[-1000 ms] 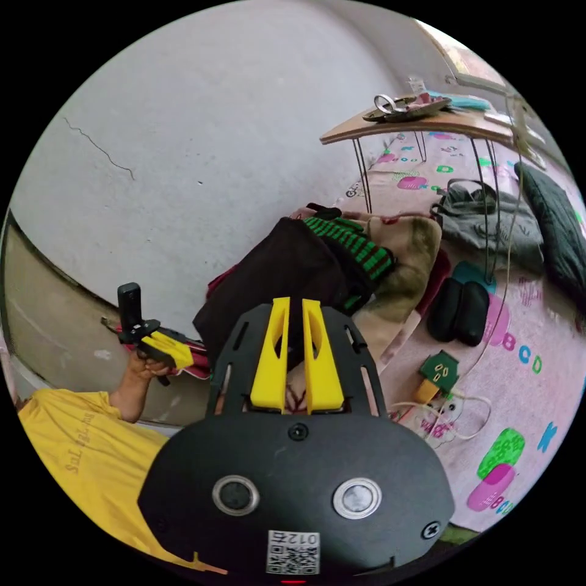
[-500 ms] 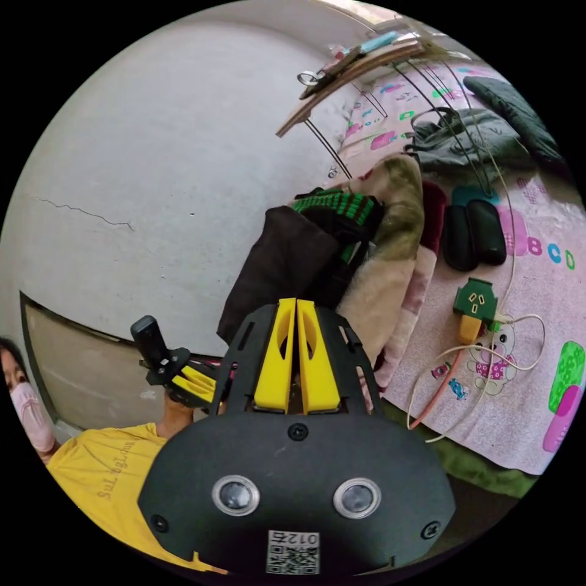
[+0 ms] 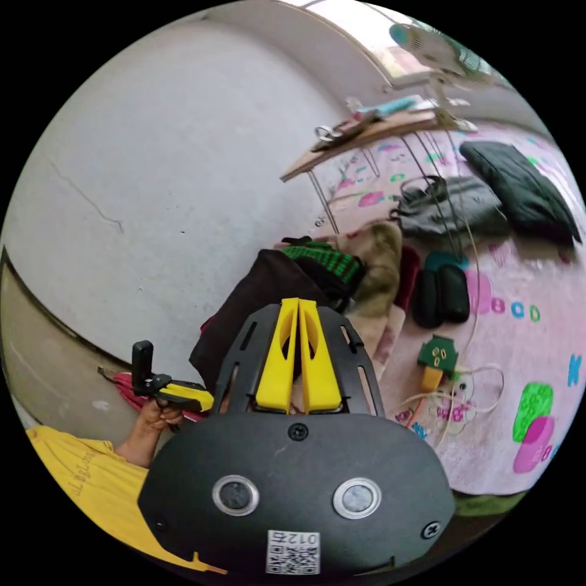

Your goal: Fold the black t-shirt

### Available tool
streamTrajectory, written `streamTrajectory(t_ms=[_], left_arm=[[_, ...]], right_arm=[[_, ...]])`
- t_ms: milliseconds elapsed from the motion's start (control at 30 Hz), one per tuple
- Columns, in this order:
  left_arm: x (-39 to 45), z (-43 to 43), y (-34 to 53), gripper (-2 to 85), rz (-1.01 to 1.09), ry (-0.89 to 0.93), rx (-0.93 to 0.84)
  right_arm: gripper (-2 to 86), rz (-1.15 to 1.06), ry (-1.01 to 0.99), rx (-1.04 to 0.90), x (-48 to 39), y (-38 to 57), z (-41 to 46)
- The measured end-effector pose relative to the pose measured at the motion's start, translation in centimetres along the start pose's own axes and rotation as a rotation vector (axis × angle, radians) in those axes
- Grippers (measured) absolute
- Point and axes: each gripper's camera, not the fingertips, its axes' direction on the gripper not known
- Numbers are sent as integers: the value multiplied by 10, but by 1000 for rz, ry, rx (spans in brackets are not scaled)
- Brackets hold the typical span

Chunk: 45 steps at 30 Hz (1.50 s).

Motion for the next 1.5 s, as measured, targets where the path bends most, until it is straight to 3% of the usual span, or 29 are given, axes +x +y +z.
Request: streamTrajectory(t_ms=[67,200,300,433,467,533,600,667,800,867,967,1033,1100,1200,1400,1500], left_arm=[[9,-15,1,-1,42,-37,77],[4,-40,-11,-1,-5,-276,192],[-22,-40,-20,0,-77,-226,236],[-50,11,-23,-1,-137,-259,96],[-54,17,-21,-1,-146,-244,97],[-68,31,-10,-1,-188,-171,161],[-75,40,-5,-1,-203,-138,187],[-80,49,-2,-1,-204,-103,199],[-75,53,4,-1,-181,-136,233],[-65,54,6,-1,-152,-193,271],[-66,78,-3,-1,-139,-249,237],[-78,112,-8,-1,-162,-242,175],[-86,131,-4,-1,-179,-211,196],[-92,147,6,0,-210,-146,277],[-49,181,22,0,-185,-276,404],[-6,214,14,1,-127,-383,456]], right_arm=[[6,-56,1,-53,-24,-25,20],[6,-140,-47,-141,-78,-83,73],[4,-156,-114,-256,-110,-115,122],[1,-20,0,-449,-111,-136,189],[0,32,62,-494,-105,-138,205],[-1,188,1,-484,-91,-138,213],[-2,423,-167,-386,-74,-129,205],[-2,441,-192,-331,-83,-125,192],[0,269,-66,-172,-144,-129,139],[1,197,-96,-134,-172,-129,122],[1,113,-145,-208,-210,-129,129],[0,159,-152,-300,-216,-128,147],[0,349,-143,-376,-207,-118,162],[1,420,-285,-166,-227,-106,129],[4,55,-275,-101,-352,-58,29],[5,-102,-154,-78,-409,-17,-14]])
